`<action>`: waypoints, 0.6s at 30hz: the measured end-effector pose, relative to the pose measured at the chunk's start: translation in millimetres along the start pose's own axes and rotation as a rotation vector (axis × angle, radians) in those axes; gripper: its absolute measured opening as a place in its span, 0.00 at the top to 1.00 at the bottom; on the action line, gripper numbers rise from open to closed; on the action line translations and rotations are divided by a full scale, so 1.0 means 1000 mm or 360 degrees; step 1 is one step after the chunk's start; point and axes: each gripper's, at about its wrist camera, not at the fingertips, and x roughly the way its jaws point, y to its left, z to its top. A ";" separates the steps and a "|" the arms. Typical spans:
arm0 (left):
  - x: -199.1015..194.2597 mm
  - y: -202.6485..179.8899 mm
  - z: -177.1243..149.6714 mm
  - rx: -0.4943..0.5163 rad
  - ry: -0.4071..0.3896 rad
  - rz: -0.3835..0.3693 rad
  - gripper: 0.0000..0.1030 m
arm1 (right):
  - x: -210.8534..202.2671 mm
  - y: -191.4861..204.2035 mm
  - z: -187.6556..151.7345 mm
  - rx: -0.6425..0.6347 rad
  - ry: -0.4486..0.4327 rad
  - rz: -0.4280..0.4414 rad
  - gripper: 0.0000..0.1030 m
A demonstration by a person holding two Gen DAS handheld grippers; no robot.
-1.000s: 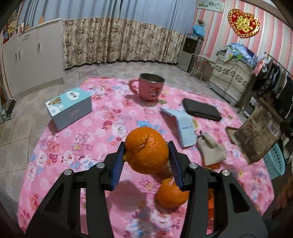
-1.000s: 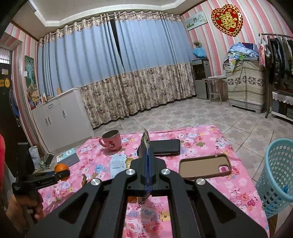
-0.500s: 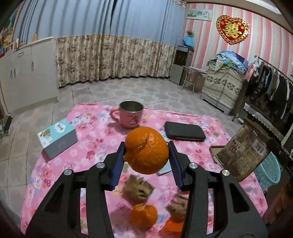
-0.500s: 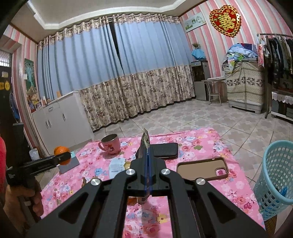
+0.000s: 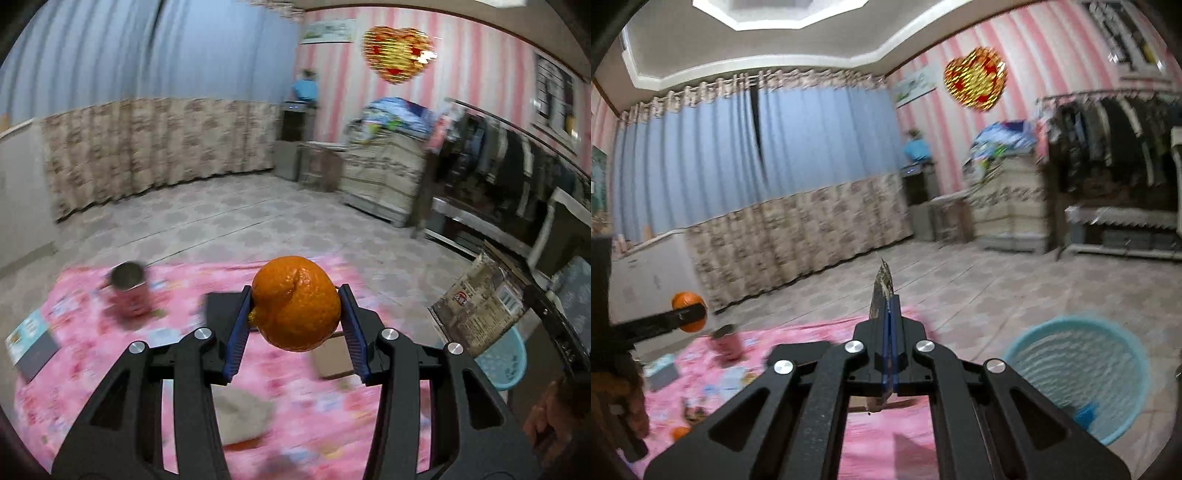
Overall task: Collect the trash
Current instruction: 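Carry the wrapper and orange over the blue basket and open both grippers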
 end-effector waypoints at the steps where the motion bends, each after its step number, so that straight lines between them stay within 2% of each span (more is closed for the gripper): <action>1: 0.006 -0.017 0.002 0.0025 0.0000 -0.0037 0.56 | -0.003 -0.018 0.002 0.0009 -0.0017 -0.0062 0.99; 8: 0.062 -0.127 -0.001 0.0138 0.0097 -0.0333 0.56 | -0.024 -0.113 0.002 0.0109 -0.0045 -0.0381 0.99; 13: 0.094 -0.199 -0.025 0.0257 0.0166 -0.0447 0.56 | -0.030 -0.149 0.004 0.0160 -0.0054 -0.0481 0.99; 18: 0.127 -0.247 -0.045 0.0335 0.0239 -0.0496 0.56 | -0.023 -0.165 0.002 0.0145 -0.0022 -0.0539 0.99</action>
